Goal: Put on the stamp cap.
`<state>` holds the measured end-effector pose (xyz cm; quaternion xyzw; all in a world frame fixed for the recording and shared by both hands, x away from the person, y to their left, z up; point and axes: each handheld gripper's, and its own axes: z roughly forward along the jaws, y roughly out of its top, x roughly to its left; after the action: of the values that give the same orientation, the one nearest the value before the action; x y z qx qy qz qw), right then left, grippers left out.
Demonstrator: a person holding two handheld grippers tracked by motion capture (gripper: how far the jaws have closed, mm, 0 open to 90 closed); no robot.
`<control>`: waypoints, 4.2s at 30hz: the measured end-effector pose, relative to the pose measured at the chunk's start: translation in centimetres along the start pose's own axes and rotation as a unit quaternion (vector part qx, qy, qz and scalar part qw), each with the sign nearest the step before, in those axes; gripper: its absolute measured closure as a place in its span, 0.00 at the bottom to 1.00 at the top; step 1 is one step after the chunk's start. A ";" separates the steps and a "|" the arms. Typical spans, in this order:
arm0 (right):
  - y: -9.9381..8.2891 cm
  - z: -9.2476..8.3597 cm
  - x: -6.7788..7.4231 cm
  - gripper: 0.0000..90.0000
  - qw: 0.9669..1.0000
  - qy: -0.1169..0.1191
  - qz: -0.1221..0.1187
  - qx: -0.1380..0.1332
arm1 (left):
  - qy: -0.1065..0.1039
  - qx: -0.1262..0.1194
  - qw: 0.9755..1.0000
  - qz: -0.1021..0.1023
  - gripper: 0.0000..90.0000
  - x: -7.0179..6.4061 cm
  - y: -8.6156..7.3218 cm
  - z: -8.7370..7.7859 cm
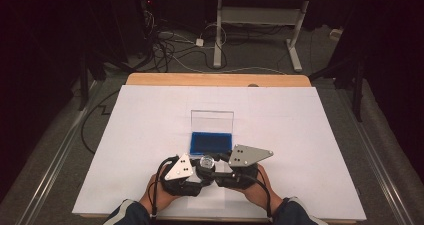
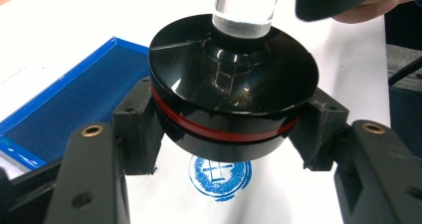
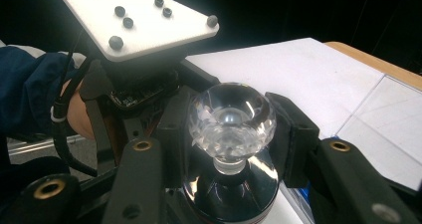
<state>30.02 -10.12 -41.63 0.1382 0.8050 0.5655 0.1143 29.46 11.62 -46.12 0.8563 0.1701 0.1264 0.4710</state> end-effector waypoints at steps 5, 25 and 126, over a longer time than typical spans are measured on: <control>-0.1 0.0 0.0 0.63 1.000 0.002 0.002 0.001 | 0.002 0.003 1.000 0.001 0.40 0.0 0.0 0.0; -0.2 0.1 -0.1 0.63 1.000 0.003 0.003 0.004 | 0.010 0.006 1.000 0.014 0.40 -0.2 -0.1 0.2; 0.2 -2.7 -1.9 0.63 0.999 -0.040 0.010 -0.004 | 0.138 0.016 0.990 0.003 0.20 3.0 -4.0 -7.3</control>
<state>30.90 -13.12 -40.51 0.1678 0.7965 0.5636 0.1411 28.73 20.42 -45.51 0.8387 0.2332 0.2417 0.4287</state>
